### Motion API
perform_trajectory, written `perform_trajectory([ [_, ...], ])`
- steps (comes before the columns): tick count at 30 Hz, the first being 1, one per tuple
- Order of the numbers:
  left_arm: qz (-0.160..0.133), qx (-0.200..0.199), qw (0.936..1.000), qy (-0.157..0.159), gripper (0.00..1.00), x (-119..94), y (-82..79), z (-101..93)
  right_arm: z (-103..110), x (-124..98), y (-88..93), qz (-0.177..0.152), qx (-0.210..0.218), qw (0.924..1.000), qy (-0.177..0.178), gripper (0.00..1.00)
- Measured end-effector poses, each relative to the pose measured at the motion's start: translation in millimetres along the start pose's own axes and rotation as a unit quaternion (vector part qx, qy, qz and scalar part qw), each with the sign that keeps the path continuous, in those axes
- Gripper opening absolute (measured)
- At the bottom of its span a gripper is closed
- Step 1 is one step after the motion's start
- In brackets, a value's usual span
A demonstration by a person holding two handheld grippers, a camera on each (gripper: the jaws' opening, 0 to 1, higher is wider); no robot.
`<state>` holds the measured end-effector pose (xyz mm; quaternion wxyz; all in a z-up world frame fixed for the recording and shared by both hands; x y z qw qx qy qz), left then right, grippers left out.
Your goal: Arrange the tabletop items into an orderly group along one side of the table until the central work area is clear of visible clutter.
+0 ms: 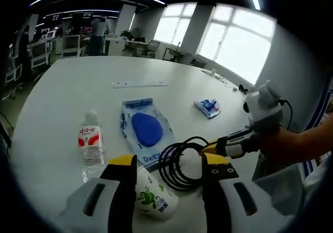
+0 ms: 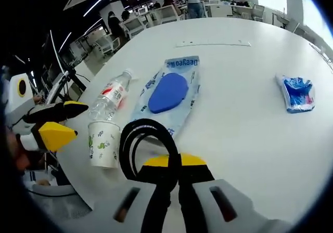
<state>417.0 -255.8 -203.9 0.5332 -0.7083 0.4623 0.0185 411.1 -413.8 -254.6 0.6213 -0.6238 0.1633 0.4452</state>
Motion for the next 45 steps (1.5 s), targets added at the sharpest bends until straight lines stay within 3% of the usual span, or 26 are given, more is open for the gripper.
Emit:
perform_trajectory([
  [13,0.029,0.014,0.9994,0.007,0.48,21.7,-3.9,-15.7,-6.1,-29.3,-20.6,-0.046,0.023,0.9987,-0.007,0.01],
  [23,0.049,0.017,0.9983,0.026,0.43,41.7,-9.9,-39.0,-24.6,-54.1,-29.6,-0.080,0.048,0.9957,-0.002,0.01],
  [32,0.056,0.030,0.9970,0.044,0.37,61.6,-20.3,-68.2,-46.3,-74.6,-25.6,-0.101,0.073,0.9921,0.007,0.01],
  [45,0.081,0.058,0.9929,0.065,0.24,103.8,-18.1,-117.6,-96.5,-100.7,-6.2,-0.118,0.114,0.9858,0.036,0.01],
])
Point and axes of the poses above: the point that each gripper's makers call its tool centre point, and the gripper's own axes: x roughly forward along the fingers, z roughly to its left, y roughly out of its underside, the point moved 5 cm from there along -x, roughly backward along the fingers, and after that the axes turned 9 degrees about -x, right-handed, at the moved point
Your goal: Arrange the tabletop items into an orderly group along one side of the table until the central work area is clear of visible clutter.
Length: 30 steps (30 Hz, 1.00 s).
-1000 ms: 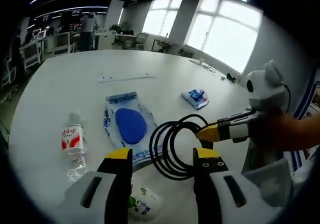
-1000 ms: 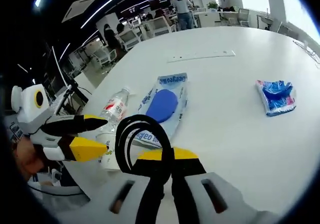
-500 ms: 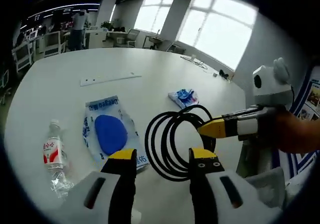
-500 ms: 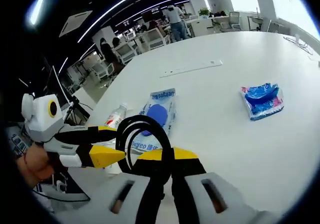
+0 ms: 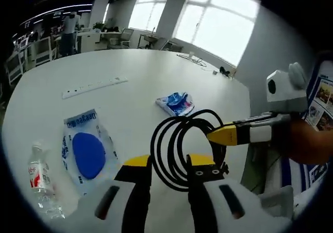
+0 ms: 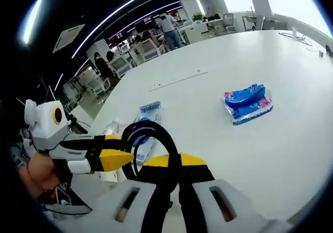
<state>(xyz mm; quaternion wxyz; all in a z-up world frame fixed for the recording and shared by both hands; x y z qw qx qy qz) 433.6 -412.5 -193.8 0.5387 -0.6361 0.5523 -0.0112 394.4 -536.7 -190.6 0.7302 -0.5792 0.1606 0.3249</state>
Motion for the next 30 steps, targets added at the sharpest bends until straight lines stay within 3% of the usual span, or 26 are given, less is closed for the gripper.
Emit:
perform_trajectory([
  [13,0.019,0.019,0.9994,0.020,0.16,40.1,-8.3,-32.4,-49.4,-12.3,3.7,-0.006,0.024,0.9992,0.032,0.01],
  [30,0.036,0.016,0.9991,0.017,0.14,76.9,-9.5,-49.2,-90.2,-7.3,9.6,0.014,0.048,0.9980,0.039,0.02],
])
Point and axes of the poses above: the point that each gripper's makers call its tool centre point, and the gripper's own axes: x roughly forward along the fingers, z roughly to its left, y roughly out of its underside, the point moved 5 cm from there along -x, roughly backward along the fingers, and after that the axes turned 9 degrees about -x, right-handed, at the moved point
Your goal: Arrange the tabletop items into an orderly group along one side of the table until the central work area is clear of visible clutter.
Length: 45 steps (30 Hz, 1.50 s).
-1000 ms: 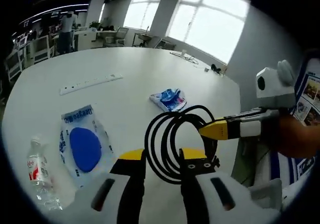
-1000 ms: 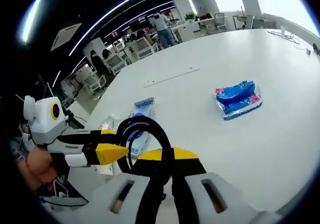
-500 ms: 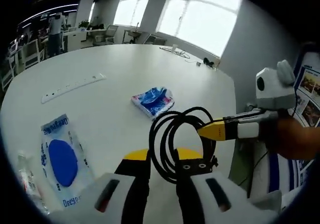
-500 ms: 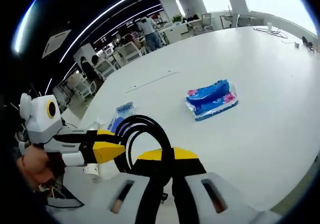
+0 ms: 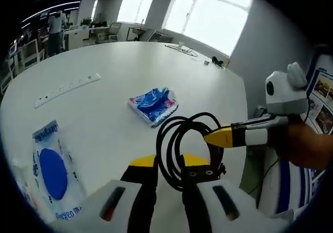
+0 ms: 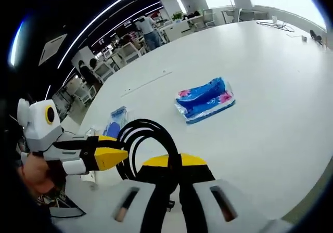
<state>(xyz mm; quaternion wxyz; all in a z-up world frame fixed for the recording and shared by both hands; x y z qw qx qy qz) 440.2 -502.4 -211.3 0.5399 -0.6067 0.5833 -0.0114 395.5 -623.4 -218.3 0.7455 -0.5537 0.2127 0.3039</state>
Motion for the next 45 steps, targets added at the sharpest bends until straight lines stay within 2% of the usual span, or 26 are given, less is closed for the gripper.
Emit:
perform_trajectory([
  [16,0.027,-0.023,0.9992,-0.016,0.13,31.1,2.1,12.4,-20.8,26.0,-0.1,0.029,0.004,0.9996,-0.002,0.03],
  [20,0.036,-0.035,0.9985,-0.022,0.09,38.4,3.9,17.7,-23.9,32.0,1.3,0.035,0.003,0.9994,0.000,0.04],
  [23,0.027,-0.043,0.9985,-0.021,0.10,42.6,3.2,20.9,-27.2,35.9,2.0,0.038,0.016,0.9991,0.000,0.03],
  [31,0.043,-0.055,0.9972,-0.028,0.10,48.7,10.7,29.5,-26.6,45.9,9.4,0.052,0.026,0.9983,-0.007,0.03],
  [45,0.053,-0.064,0.9961,-0.030,0.10,67.0,7.4,35.8,-35.1,54.3,12.3,0.057,0.038,0.9976,0.000,0.04],
])
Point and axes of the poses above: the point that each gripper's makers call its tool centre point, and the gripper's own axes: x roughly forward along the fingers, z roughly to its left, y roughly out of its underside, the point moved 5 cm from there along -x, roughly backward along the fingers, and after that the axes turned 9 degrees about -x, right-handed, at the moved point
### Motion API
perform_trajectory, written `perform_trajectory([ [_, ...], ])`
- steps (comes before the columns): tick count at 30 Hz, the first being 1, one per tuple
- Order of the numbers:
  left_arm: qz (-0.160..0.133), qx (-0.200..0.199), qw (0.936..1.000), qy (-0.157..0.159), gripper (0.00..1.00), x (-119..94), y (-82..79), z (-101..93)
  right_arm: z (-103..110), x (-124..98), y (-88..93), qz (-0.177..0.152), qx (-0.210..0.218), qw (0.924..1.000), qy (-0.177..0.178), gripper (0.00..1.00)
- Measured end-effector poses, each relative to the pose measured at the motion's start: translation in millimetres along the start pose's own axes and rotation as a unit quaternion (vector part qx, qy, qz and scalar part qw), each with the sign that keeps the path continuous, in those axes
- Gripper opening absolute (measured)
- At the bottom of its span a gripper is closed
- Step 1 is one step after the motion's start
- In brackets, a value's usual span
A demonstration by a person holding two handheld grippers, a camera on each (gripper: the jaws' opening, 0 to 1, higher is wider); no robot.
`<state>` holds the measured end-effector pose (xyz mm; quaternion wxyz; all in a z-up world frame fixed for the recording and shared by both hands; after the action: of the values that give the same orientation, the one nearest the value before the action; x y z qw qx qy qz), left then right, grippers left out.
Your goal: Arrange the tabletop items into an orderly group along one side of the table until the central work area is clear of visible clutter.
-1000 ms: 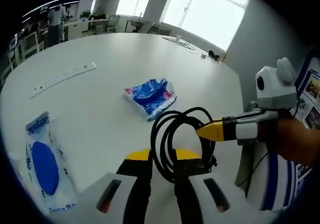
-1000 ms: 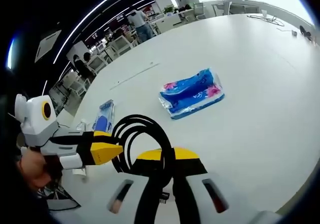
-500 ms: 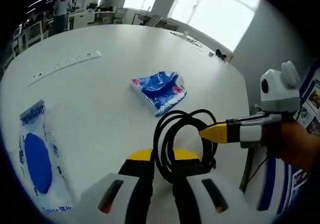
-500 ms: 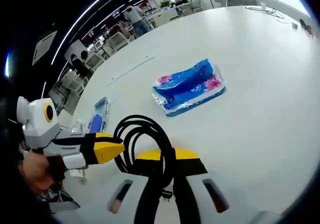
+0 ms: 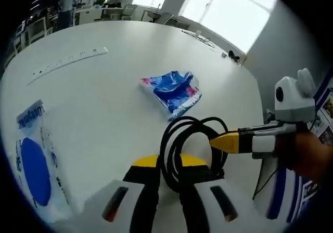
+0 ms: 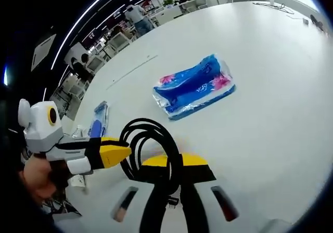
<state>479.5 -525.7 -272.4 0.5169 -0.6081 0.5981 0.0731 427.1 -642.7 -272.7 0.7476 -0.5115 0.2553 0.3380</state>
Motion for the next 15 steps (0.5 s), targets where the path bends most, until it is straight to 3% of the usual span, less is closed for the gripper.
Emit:
perform_trajectory([
  [15,0.013,-0.004,0.9999,0.003,0.11,15.0,3.9,-0.2,-11.9,6.5,2.7,0.012,0.005,0.9999,0.005,0.04],
])
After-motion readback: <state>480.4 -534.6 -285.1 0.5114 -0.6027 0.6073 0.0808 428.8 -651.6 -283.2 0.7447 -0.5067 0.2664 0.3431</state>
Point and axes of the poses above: the point that each gripper's makers call its tool centre point, and the gripper's own axes: x roughly forward along the fingers, z roughly to its left, y roughly out of its underside, the point moved 5 cm from there along -x, roughly backward along the fingers, and after that the axes turned 9 degrees about -x, right-handed, at the moved point
